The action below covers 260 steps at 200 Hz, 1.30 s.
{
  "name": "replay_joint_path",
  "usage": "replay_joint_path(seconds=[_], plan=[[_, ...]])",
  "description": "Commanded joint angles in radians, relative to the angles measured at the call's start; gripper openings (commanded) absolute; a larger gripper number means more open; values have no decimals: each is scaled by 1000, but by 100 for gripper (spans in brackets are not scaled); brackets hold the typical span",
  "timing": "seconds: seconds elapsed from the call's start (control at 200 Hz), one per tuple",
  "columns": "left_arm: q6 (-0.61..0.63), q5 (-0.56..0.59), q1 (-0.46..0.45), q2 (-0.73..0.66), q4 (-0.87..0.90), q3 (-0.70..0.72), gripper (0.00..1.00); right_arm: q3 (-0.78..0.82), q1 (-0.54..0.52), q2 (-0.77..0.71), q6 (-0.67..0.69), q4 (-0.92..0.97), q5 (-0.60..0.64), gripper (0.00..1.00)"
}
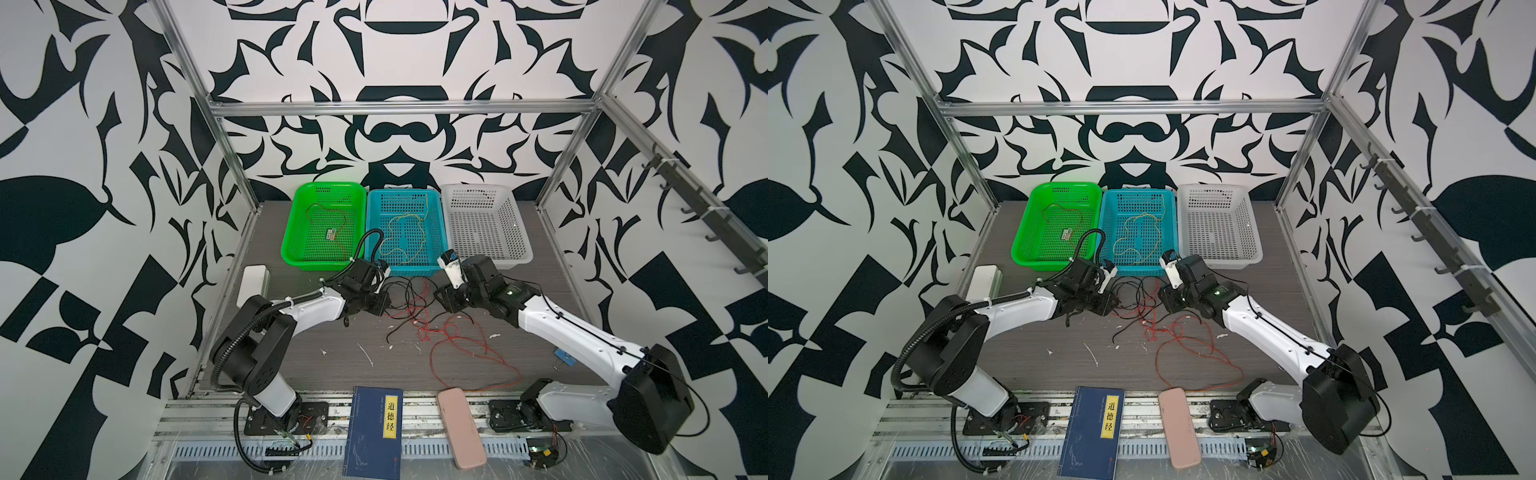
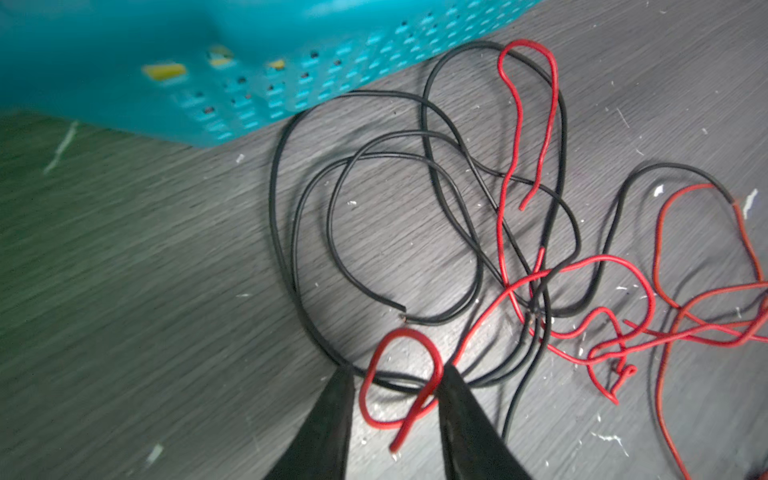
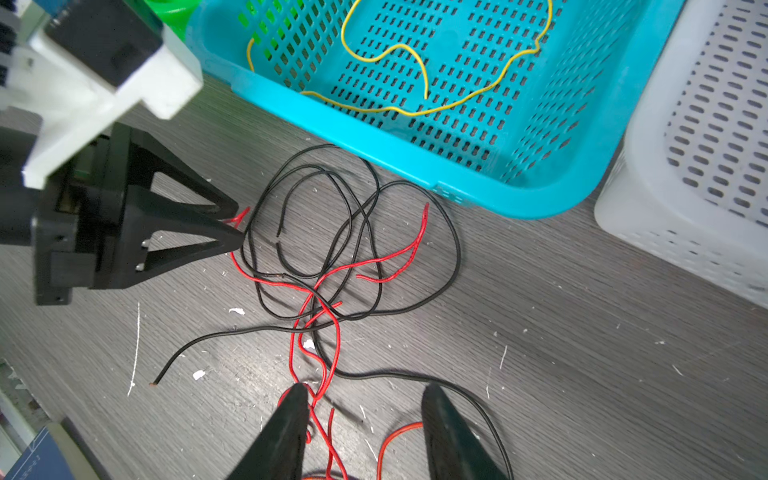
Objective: Untangle and sort cables by color
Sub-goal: Untie the cable.
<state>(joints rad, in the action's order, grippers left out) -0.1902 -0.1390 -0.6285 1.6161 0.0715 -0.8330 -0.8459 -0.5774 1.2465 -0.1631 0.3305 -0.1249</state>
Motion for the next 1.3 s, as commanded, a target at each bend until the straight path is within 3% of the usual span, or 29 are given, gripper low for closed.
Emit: replay_joint_path(seconds=[0.0,0.275,0.535,1.03,1.296], plan=[[6,-21,0,28,-30,-9,32,-1,3,-15,-6,-28,7,48],[10,-34,0,86,-13,-53,12,-5,2,-19,-9,-24,8,48],[15,-35,0,21,44,-68,0,5,2,-17,-6,-25,0,48],[102,31,0,-333,321,-148,0,-24,3,-8,46,-13,-92,47],[169,148,-1,-452,413,-183,0,-41,3,-99,118,-7,-212,51]])
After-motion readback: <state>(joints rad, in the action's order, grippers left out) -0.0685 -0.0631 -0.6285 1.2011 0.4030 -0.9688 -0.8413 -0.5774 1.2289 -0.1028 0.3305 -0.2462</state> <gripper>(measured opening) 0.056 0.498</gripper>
